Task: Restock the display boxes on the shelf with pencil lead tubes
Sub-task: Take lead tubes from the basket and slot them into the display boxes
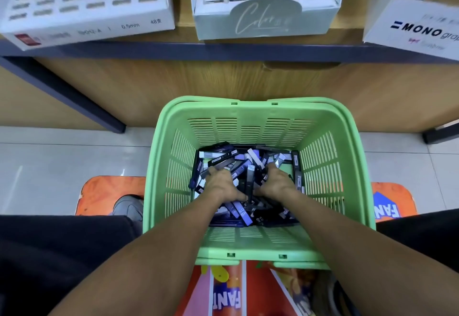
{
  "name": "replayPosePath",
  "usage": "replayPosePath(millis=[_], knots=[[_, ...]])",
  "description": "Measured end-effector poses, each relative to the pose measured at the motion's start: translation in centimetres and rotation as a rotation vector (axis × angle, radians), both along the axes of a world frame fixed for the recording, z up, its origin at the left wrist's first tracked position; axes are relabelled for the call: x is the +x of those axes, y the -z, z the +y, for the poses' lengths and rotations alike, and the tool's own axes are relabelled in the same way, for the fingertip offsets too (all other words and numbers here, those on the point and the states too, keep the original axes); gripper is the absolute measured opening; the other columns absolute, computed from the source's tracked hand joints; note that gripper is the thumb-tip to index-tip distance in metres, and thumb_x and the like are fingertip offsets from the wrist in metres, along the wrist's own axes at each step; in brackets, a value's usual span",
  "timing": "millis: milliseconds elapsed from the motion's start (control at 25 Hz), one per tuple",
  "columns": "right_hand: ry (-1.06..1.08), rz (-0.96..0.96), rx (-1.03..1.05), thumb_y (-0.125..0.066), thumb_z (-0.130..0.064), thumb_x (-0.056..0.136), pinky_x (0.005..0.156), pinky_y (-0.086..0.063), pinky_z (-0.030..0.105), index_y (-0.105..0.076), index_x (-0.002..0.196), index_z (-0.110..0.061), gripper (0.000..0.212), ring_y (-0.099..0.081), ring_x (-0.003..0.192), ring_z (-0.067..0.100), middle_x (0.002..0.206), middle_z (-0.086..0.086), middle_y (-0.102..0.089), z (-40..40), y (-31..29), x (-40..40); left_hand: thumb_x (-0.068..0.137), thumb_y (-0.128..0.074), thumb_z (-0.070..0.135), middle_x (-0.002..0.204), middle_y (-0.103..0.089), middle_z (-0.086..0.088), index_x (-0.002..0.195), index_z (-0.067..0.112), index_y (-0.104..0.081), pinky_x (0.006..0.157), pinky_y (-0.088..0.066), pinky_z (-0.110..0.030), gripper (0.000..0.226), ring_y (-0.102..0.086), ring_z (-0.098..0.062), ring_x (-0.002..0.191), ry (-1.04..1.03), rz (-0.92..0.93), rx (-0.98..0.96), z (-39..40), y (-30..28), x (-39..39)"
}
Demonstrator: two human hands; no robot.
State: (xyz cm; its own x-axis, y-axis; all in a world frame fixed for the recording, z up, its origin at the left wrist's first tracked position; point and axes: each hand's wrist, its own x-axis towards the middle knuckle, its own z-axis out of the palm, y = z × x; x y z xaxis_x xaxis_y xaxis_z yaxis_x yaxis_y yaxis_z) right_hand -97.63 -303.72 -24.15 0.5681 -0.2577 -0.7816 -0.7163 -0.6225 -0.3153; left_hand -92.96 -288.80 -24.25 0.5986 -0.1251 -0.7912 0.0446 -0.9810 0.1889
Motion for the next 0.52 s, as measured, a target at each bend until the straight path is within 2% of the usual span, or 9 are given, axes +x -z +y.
replayPosePath(millis=[80, 160, 200, 280, 360, 440, 520], knots=[[0.091, -0.014, 0.056, -0.079, -0.017, 0.081, 0.085, -0.055, 0.039, -0.034, 0.141, -0.015, 0.075, -0.062, 0.106, 0.031, 0.117, 0.01, -0.061, 0.1, 0.1, 0.0, 0.064, -0.089, 0.05, 0.122, -0.057, -0.008, 0.117, 0.008, -0.049, 0.082, -0.056, -0.034, 0.079, -0.061, -0.023, 0.102, -0.085, 0.046, -0.092, -0.5, -0.1, 0.2], [0.196, -0.026, 0.13, -0.077, -0.012, 0.083, 0.081, -0.059, 0.042, -0.037, 0.135, -0.016, 0.066, -0.065, 0.094, 0.028, 0.106, 0.01, -0.062, 0.3, 0.2, -0.2, 0.066, -0.088, 0.047, 0.115, -0.057, -0.005, 0.113, 0.011, -0.047, 0.075, -0.052, -0.03, 0.072, -0.058, -0.02, 0.098, -0.162, 0.08, -0.129, -0.9, -0.2, 0.5], [0.237, -0.042, 0.166, -0.076, -0.011, 0.085, 0.082, -0.06, 0.043, -0.038, 0.131, -0.015, 0.059, -0.065, 0.093, 0.027, 0.103, 0.01, -0.062, 0.4, 0.3, -0.2, 0.067, -0.088, 0.046, 0.117, -0.055, -0.005, 0.115, 0.012, -0.047, 0.08, -0.052, -0.031, 0.072, -0.056, -0.021, 0.105, -0.168, 0.09, -0.122, -1.1, 0.0, 0.5], [0.304, -0.051, 0.239, -0.075, -0.01, 0.087, 0.085, -0.059, 0.043, -0.04, 0.126, -0.014, 0.052, -0.065, 0.097, 0.028, 0.103, 0.009, -0.063, 0.1, 0.1, -0.1, 0.065, -0.089, 0.045, 0.131, -0.051, -0.009, 0.131, 0.01, -0.043, 0.098, -0.049, -0.038, 0.087, -0.047, -0.029, 0.127, -0.177, 0.083, -0.099, -1.3, 0.5, 0.3], [0.39, -0.044, 0.321, -0.075, -0.008, 0.088, 0.088, -0.059, 0.048, -0.039, 0.14, -0.018, 0.064, -0.068, 0.102, 0.031, 0.112, 0.008, -0.065, 0.0, 0.2, -0.2, 0.062, -0.09, 0.04, 0.143, -0.044, -0.013, 0.137, 0.009, -0.041, 0.105, -0.047, -0.043, 0.095, -0.042, -0.033, 0.135, -0.209, 0.085, -0.125, -1.5, 0.8, -0.1], [0.503, -0.042, 0.406, -0.07, -0.003, 0.09, 0.09, -0.057, 0.059, -0.034, 0.149, -0.024, 0.073, -0.069, 0.107, 0.04, 0.117, 0.008, -0.067, 0.1, 0.3, -0.2, 0.06, -0.09, 0.036, 0.135, -0.053, -0.012, 0.121, 0.012, -0.05, 0.097, -0.053, -0.041, 0.077, -0.053, -0.029, 0.123, -0.233, 0.073, -0.149, -1.4, 1.0, -0.1], [0.613, -0.059, 0.527, -0.061, 0.01, 0.09, 0.084, -0.057, 0.063, -0.037, 0.149, -0.024, 0.072, -0.071, 0.102, 0.041, 0.115, 0.014, -0.071, 0.3, 0.7, -0.2, 0.063, -0.087, 0.029, 0.108, -0.066, -0.005, 0.106, 0.015, -0.051, 0.082, -0.058, -0.036, 0.057, -0.064, -0.021, 0.098, -0.303, 0.047, -0.204, -1.0, 1.1, 0.0]])
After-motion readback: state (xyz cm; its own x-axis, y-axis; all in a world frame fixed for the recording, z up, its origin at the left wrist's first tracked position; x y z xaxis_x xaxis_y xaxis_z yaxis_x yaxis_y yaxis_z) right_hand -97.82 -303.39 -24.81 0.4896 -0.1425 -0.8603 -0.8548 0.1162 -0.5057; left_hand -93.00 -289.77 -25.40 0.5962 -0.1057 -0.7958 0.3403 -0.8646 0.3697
